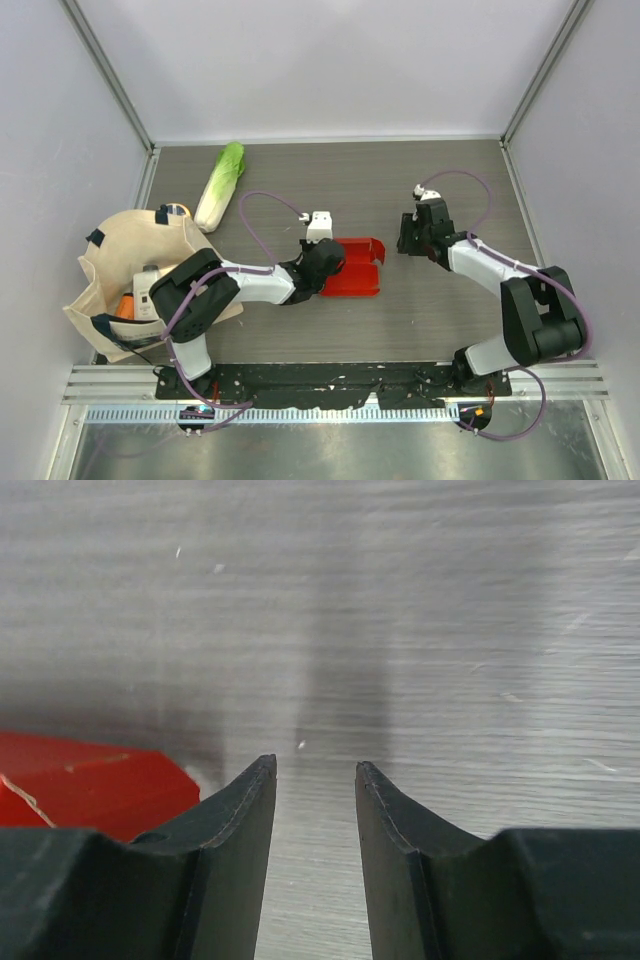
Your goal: Fold the paper box
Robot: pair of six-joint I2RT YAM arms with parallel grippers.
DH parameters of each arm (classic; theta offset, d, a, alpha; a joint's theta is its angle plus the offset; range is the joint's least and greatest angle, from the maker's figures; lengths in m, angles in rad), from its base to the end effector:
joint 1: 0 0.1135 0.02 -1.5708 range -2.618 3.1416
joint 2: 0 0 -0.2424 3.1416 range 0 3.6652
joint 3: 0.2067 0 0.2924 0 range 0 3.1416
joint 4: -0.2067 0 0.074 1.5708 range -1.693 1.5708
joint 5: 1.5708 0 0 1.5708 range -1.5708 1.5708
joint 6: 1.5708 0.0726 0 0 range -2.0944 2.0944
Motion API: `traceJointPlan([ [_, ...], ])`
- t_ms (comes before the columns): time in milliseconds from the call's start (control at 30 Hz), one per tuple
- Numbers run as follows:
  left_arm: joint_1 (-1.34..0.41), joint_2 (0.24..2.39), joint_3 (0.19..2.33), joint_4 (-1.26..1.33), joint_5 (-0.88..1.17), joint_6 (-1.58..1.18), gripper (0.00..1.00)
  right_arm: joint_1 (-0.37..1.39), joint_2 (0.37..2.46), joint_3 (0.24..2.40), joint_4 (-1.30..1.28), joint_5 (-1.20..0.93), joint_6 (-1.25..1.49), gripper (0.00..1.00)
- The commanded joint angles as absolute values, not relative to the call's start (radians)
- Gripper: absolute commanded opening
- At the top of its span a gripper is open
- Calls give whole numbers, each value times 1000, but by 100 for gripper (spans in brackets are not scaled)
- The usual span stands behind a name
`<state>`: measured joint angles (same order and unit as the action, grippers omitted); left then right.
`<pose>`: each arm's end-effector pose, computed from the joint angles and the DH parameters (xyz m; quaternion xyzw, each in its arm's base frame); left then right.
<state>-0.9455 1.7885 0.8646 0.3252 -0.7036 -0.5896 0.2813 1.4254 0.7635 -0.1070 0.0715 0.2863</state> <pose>0.2720 -0.2965 0.0851 -0.0115 0.8454 -0.0853 0.5271 0.3403 0.0929 0.1230 0.0163 0.9201 0.0776 0.3837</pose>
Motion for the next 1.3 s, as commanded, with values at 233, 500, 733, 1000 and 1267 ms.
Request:
traceJointPlan([
  [233, -950, 1784, 882, 368, -713, -563, 0, 357, 1391, 695, 54, -193, 106, 42],
  [500, -950, 1781, 884, 368, -713, -558, 0, 387, 1359, 655, 120, -264, 66, 41],
  [733, -950, 1779, 884, 365, -712, -555, 0, 419, 1370, 637, 150, -241, 51, 41],
  [1000, -950, 1776, 881, 368, -710, -554, 0, 468, 1387, 614, 268, -164, 28, 41],
  [1267, -950, 1763, 859, 394, -692, -529, 0, 535, 1411, 592, 392, -5, 6, 37],
])
